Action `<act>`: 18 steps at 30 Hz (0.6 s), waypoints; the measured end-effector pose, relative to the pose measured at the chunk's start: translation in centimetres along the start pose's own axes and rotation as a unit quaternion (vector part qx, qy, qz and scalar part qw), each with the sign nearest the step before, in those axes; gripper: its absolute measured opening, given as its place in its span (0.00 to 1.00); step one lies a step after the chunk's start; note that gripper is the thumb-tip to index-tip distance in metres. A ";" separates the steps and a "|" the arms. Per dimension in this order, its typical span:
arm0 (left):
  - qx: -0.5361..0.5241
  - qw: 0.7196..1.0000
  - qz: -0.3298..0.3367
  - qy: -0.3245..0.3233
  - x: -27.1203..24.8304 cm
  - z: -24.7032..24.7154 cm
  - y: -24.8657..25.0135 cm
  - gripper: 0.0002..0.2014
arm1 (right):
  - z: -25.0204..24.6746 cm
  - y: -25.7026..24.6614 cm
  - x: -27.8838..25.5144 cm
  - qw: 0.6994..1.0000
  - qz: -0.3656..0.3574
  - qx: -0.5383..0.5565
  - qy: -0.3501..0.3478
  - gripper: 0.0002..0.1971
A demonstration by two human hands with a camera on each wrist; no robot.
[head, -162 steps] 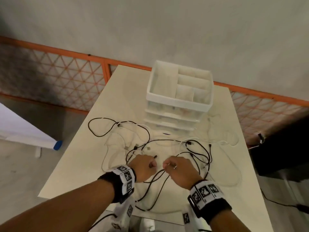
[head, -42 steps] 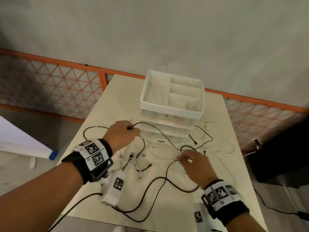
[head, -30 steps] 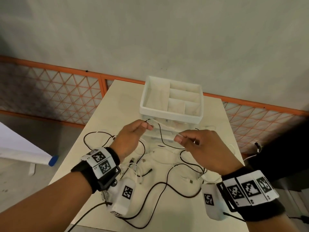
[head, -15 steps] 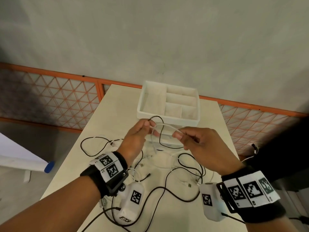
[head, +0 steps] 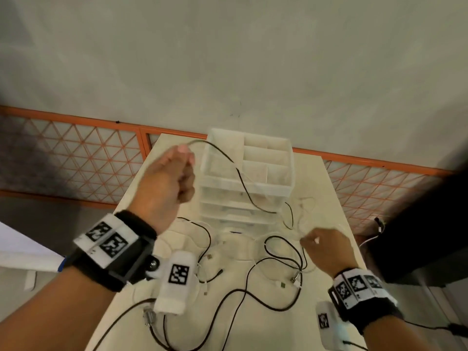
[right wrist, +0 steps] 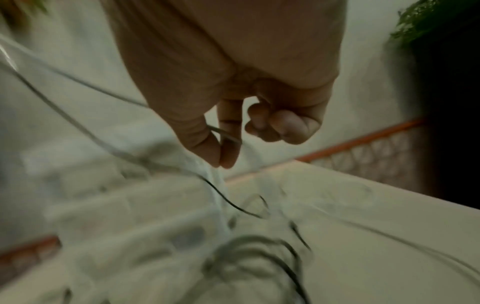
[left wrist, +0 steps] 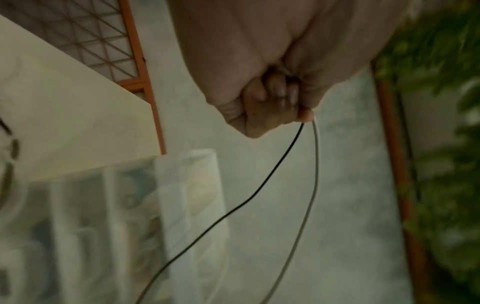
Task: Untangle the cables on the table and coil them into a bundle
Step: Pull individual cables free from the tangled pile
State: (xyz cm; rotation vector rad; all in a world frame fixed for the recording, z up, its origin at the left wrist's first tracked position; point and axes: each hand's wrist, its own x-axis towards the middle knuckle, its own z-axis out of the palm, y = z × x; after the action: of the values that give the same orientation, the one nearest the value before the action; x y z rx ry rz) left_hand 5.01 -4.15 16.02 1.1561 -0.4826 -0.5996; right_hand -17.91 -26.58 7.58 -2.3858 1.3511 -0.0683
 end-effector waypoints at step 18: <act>0.161 0.986 -0.045 -0.001 -0.1 5.0 -4.8 0.19 | -11.0 -10.7 -1.7 0.856 -0.311 0.412 0.034 0.11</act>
State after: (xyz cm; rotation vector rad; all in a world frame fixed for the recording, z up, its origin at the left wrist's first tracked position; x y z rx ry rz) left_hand 0.82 -8.92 13.22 1.4904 -0.5442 -0.6151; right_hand -12.69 -23.74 21.87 -1.9308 0.3499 -0.7520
